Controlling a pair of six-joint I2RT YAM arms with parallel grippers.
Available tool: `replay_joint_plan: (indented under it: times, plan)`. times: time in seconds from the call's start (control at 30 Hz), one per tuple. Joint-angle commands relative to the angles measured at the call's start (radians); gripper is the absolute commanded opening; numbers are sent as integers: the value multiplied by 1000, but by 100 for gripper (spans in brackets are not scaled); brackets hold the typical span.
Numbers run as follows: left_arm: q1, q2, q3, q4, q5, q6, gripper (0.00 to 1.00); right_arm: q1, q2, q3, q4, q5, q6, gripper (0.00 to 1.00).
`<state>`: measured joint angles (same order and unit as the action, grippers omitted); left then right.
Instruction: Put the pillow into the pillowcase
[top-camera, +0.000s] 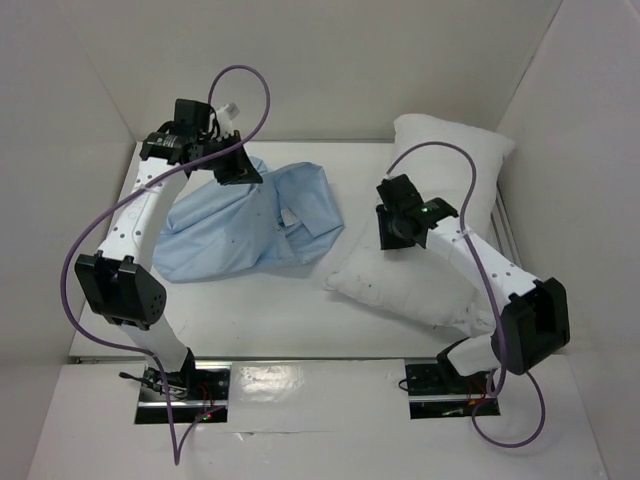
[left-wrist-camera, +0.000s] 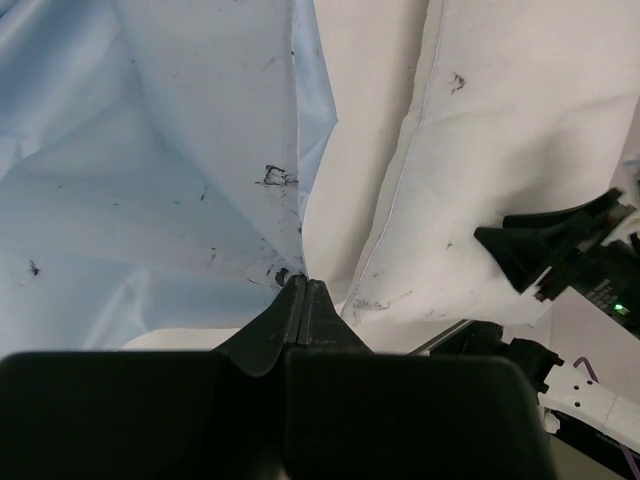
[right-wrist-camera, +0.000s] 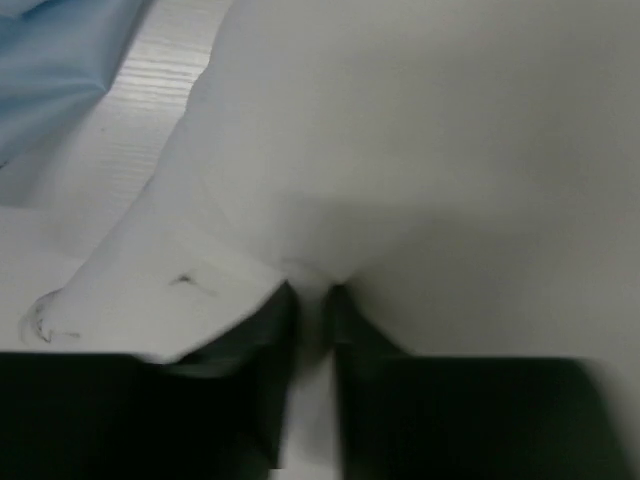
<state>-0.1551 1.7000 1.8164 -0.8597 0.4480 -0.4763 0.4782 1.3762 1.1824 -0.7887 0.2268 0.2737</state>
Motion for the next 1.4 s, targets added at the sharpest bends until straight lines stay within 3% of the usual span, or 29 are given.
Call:
replay_joint_plan:
  times: [0.0,0.13,0.23,0.5,0.7,0.9,1.1,1.37]
  plan:
    - [-3,-36,31,13,-9,7,0,7,9,-3,46,-90,68,0]
    - [-3,-79,-15,4,-29,16,0,7,-49,78,166,-269,100,0]
    - [-3,-103,-49,4,-29,16,0,7,-5,193,120,-328,91,0]
    - [-3,-145,-130,4,-58,34,0,7,29,315,120,-359,91,0]
    - [-3,-164,-160,4,-40,34,0,7,142,384,135,-325,73,0]
    - [-3,-198,-169,14,-12,34,0,-52,279,476,144,-402,38,0]
    - [-12,-250,-226,24,53,53,0,-87,460,698,128,-484,38,0]
    - [-40,-302,-293,24,63,73,0,-162,604,850,181,-642,205,0]
